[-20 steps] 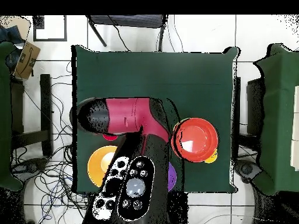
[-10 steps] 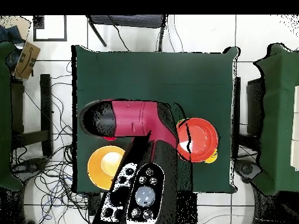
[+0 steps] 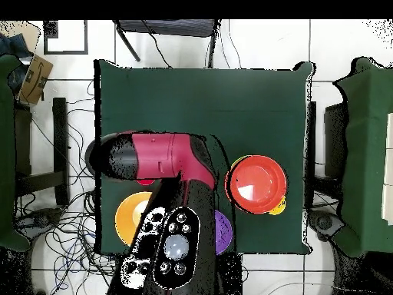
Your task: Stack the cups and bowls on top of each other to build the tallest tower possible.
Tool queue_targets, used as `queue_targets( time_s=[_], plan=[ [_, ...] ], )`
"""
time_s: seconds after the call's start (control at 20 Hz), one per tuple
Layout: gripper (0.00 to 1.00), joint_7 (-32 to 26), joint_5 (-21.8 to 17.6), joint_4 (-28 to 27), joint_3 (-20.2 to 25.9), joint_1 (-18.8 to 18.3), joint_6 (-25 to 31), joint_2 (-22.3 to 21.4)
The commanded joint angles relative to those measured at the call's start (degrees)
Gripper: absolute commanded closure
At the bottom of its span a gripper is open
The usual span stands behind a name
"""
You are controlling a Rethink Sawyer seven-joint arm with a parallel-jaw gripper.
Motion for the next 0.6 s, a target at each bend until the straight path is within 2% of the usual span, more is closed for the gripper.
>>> queue_targets(
  time_s=[0.05,0.6],
  plan=[
    [0.00,9.64,2.85,3.57,7.59,3.38,-0.14,5.83],
    [0.00,15.71,3.20,-2.54,0.91,11.45,3.63,13.21]
  ],
)
